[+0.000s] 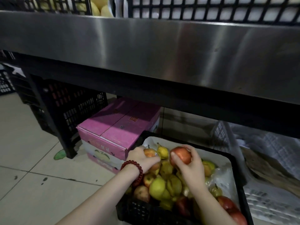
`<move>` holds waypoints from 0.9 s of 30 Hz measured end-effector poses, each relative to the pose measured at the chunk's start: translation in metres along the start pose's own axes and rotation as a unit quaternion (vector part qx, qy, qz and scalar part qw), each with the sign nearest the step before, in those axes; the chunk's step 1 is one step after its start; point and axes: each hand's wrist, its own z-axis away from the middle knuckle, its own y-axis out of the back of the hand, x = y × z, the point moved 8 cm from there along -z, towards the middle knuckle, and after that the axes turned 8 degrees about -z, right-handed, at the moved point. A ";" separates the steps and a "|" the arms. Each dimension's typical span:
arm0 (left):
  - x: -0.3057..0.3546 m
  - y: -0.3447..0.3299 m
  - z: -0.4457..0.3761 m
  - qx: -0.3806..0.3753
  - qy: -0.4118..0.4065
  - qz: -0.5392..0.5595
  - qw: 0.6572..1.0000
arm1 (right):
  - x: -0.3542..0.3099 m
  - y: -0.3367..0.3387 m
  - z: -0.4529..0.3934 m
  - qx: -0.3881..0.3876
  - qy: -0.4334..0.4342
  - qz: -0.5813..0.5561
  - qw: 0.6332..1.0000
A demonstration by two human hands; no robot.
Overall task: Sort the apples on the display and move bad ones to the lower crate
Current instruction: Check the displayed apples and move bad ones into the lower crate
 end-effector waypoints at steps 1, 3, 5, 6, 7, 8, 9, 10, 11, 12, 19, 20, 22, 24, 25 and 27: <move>0.010 0.006 0.007 0.005 -0.013 0.017 1.000 | -0.012 0.010 0.003 0.004 0.000 -0.017 1.000; 0.027 0.018 0.020 0.008 -0.032 0.081 0.996 | -0.035 0.030 0.011 0.012 0.009 -0.042 0.999; 0.045 0.030 0.037 0.001 -0.048 0.149 0.988 | -0.057 0.049 0.018 0.022 0.019 -0.056 0.998; 0.053 0.037 0.045 -0.003 -0.055 0.172 0.983 | -0.067 0.058 0.022 0.028 0.023 -0.061 0.998; 0.061 0.043 0.053 -0.007 -0.065 0.190 0.980 | -0.075 0.066 0.025 0.035 0.026 -0.061 0.997; 0.069 0.050 0.060 -0.010 -0.076 0.207 0.975 | -0.083 0.074 0.029 0.042 0.030 -0.059 0.997; 0.077 0.056 0.068 -0.012 -0.090 0.221 0.971 | -0.091 0.082 0.032 0.050 0.035 -0.058 0.996; 0.085 0.064 0.075 -0.011 -0.106 0.232 0.967 | -0.100 0.090 0.034 0.058 0.041 -0.059 0.996; 0.094 0.071 0.082 -0.010 -0.123 0.239 0.963 | -0.109 0.098 0.037 0.068 0.051 -0.060 0.995; 0.103 0.079 0.089 -0.008 -0.139 0.245 0.959 | -0.119 0.105 0.039 0.076 0.061 -0.060 0.993; 0.187 0.141 0.124 0.003 -0.247 0.309 0.918 | -0.222 0.145 0.045 0.107 0.165 -0.082 0.977; 0.199 0.151 0.127 0.004 -0.262 0.314 0.912 | -0.237 0.148 0.043 0.111 0.178 -0.083 0.974; 0.223 0.169 0.129 0.006 -0.298 0.312 0.902 | -0.267 0.153 0.037 0.118 0.204 -0.084 0.968; 0.247 0.188 0.128 0.021 -0.332 0.298 0.895 | -0.290 0.155 0.026 0.123 0.228 -0.089 0.962; 0.258 0.196 0.125 0.025 -0.342 0.295 0.892 | -0.299 0.156 0.021 0.129 0.234 -0.091 0.960; 0.279 0.210 0.114 0.017 -0.352 0.301 0.886 | -0.313 0.160 0.006 0.146 0.237 -0.090 0.956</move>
